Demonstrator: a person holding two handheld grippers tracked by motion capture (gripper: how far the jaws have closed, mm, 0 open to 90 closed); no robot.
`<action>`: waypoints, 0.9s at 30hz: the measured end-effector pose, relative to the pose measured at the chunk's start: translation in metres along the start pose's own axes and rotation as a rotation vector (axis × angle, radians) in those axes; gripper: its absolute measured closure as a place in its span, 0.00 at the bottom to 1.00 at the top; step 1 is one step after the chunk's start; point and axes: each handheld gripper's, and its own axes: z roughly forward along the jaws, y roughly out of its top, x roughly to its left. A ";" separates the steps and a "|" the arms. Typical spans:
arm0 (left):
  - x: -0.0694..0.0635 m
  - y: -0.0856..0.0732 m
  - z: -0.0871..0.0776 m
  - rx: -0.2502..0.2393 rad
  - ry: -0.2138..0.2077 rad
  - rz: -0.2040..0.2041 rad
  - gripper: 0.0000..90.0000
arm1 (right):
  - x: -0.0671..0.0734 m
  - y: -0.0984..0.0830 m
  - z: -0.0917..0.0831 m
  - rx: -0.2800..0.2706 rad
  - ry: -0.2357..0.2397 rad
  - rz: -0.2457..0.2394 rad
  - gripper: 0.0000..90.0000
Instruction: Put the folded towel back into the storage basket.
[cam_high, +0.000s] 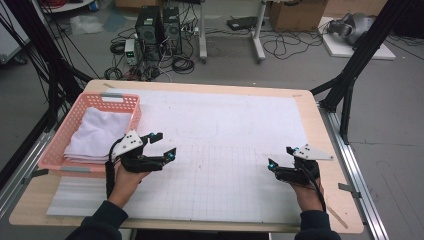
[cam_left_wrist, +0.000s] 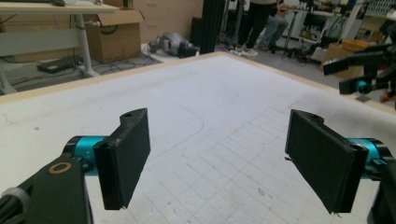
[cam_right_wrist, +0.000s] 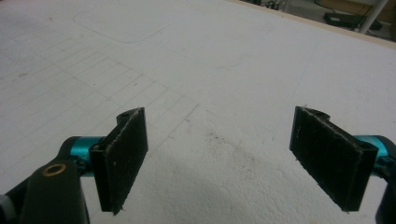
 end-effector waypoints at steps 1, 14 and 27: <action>0.000 0.000 0.000 0.000 0.000 0.000 0.25 | 0.000 0.000 0.000 0.000 0.000 0.000 0.20; -0.007 -0.009 0.006 0.023 -0.011 0.005 0.25 | 0.002 0.000 -0.001 -0.013 -0.007 0.005 0.20; -0.007 -0.013 0.008 0.042 -0.019 -0.003 0.25 | 0.001 0.000 0.000 -0.010 -0.007 0.009 0.20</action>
